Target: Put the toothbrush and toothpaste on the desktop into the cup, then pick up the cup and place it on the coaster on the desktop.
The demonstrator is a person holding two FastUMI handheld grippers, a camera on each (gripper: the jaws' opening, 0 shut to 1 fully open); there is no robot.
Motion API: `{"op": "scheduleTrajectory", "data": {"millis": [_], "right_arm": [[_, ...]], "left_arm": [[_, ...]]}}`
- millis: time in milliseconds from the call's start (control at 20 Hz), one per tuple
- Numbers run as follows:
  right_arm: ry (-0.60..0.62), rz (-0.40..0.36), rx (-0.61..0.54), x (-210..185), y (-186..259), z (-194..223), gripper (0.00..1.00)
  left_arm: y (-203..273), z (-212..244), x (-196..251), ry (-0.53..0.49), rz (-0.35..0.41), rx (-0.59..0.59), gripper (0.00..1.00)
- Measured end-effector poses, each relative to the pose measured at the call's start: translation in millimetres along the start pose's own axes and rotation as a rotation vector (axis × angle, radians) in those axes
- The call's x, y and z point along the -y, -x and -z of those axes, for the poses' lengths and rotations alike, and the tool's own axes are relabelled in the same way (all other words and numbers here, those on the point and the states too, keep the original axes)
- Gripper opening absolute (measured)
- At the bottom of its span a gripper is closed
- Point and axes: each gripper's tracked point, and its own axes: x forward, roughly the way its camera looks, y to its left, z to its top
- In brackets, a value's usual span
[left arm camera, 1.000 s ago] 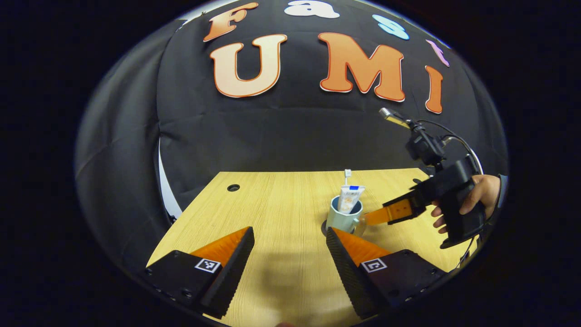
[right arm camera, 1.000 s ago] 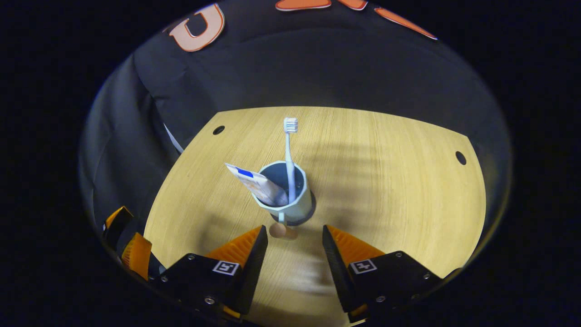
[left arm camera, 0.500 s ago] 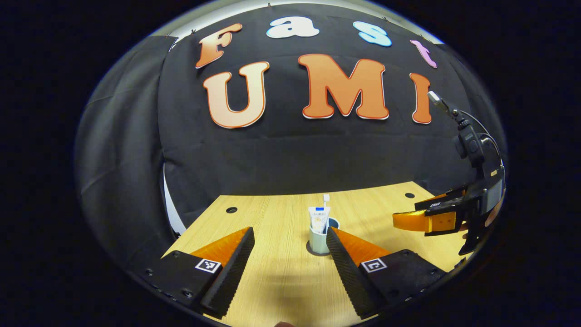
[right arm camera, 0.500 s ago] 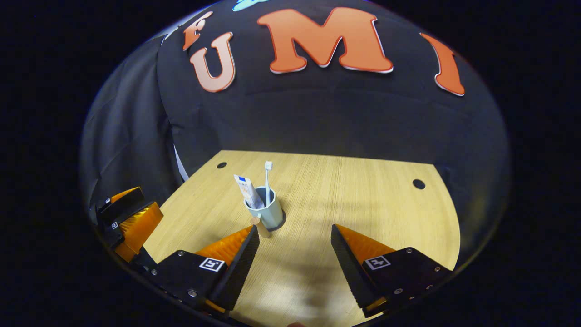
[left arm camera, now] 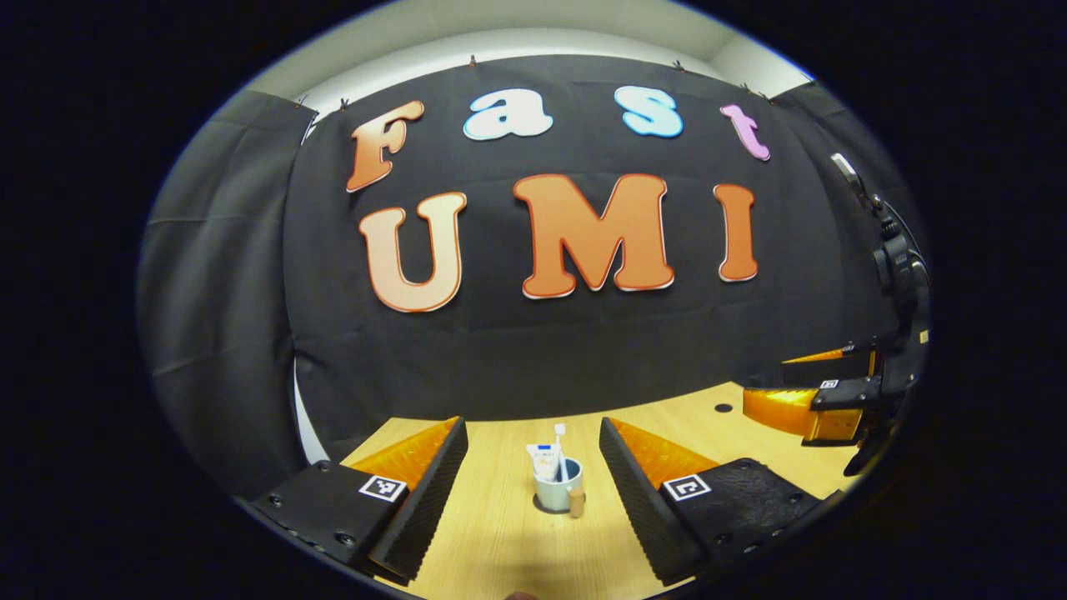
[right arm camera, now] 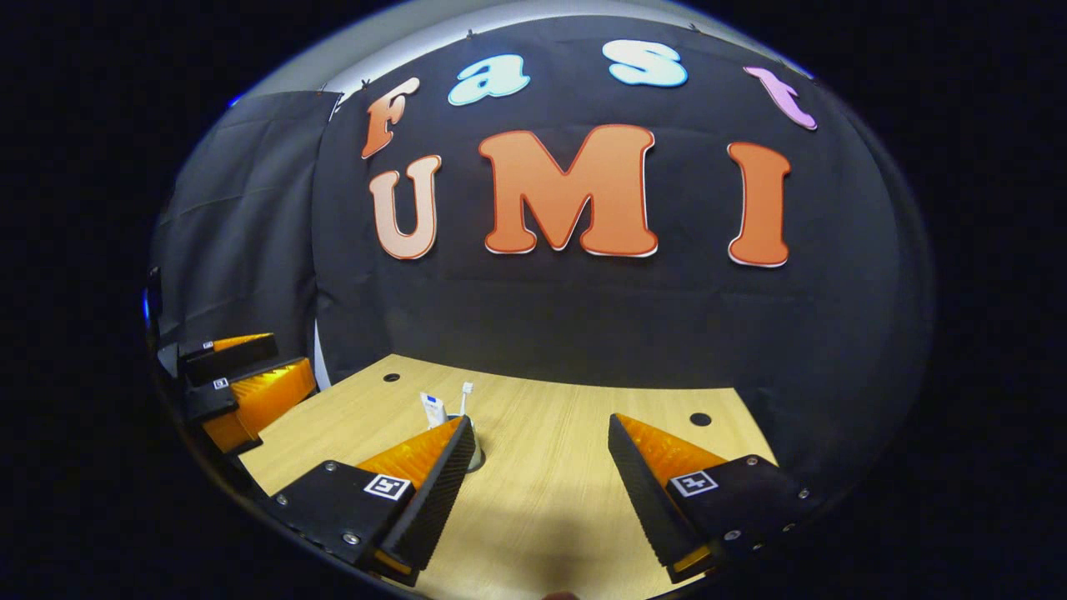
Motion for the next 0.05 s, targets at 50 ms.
{"op": "scheduleTrajectory", "data": {"millis": [50], "right_arm": [[0.005,0.010,0.016,3.3,5.3,-2.2,0.97]], "left_arm": [[2.9,-8.8,2.2,0.004,0.002,0.023,0.96]]}}
